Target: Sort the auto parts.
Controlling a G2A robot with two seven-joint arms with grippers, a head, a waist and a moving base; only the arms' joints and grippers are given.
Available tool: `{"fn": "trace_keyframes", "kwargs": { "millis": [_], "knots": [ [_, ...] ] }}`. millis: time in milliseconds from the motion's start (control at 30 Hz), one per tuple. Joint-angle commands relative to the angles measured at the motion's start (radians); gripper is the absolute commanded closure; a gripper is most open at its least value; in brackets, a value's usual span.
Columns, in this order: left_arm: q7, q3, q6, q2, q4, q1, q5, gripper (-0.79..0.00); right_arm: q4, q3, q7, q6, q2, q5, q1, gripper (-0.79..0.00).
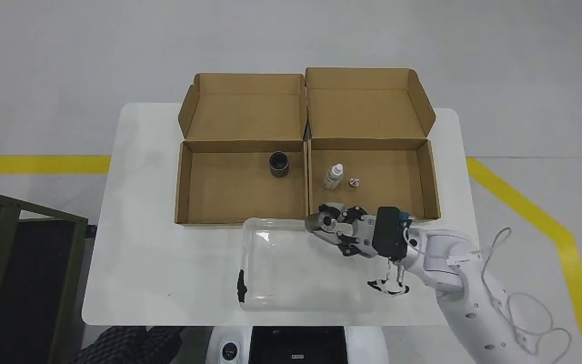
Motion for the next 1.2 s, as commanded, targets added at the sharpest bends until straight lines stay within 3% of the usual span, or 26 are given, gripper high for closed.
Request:
{"fn": "trace_keyframes", "kwargs": {
  "millis": [0, 800, 1167],
  "knots": [
    [0.000, 0.000, 0.000, 0.000, 0.000, 0.000, 0.000, -0.785, 0.002, -0.013, 0.022, 0.022, -0.002, -0.013, 0.017, 0.000],
    [0.000, 0.000, 0.000, 0.000, 0.000, 0.000, 0.000, -0.785, 0.182, -0.320, 0.353, 0.224, -0.078, -0.013, 0.394, 0.000],
    [0.000, 0.000, 0.000, 0.000, 0.000, 0.000, 0.000, -0.785, 0.305, -0.428, 0.434, 0.278, -0.120, -0.032, 0.512, 0.000]
  ]
}}
